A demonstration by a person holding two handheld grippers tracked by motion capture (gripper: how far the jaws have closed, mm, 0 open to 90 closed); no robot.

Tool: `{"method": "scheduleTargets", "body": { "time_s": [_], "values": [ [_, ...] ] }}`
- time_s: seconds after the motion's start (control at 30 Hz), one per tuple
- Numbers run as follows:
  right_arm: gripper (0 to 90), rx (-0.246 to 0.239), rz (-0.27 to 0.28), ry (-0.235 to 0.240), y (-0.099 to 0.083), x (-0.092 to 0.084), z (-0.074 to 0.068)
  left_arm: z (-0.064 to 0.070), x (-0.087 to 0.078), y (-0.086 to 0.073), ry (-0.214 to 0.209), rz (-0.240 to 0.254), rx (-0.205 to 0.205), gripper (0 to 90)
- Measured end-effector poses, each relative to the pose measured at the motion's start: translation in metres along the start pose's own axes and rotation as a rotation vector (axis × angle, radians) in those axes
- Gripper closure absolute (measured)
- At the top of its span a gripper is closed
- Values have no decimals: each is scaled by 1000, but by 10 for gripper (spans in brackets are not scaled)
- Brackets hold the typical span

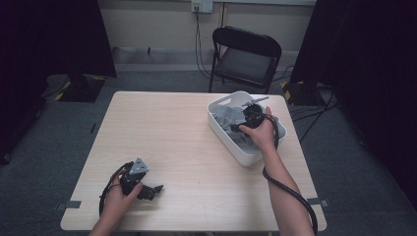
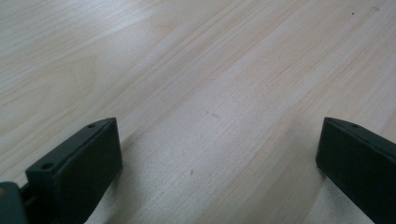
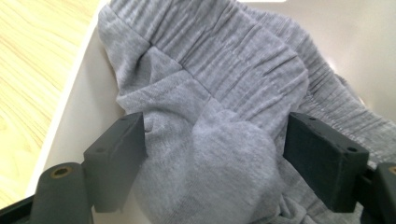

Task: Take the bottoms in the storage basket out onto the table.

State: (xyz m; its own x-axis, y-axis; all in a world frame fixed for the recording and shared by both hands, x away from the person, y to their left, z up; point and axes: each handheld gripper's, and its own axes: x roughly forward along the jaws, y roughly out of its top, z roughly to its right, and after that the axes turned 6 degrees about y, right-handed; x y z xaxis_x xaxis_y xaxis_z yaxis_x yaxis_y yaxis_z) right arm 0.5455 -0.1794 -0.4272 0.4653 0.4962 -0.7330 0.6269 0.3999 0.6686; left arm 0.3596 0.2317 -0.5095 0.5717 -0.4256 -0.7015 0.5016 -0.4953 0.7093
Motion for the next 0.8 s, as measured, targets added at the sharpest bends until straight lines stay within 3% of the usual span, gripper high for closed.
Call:
{"method": "scheduleTargets", "body": {
  "time_s": [0.13,0.3,0.63,0.8],
  "values": [
    [184,5,-18,7,0,7,0,0,0,0,0,0,0,0],
    [148,-14,-77,-2,0,19,-2,0,0,0,0,-1,1,0],
    [131,23,-79,-4,-10,41,8,0,0,0,-1,1,-3,0],
    [160,-2,-102,-34,-14,49,6,0,0,0,-1,1,-2,0]
  ]
}}
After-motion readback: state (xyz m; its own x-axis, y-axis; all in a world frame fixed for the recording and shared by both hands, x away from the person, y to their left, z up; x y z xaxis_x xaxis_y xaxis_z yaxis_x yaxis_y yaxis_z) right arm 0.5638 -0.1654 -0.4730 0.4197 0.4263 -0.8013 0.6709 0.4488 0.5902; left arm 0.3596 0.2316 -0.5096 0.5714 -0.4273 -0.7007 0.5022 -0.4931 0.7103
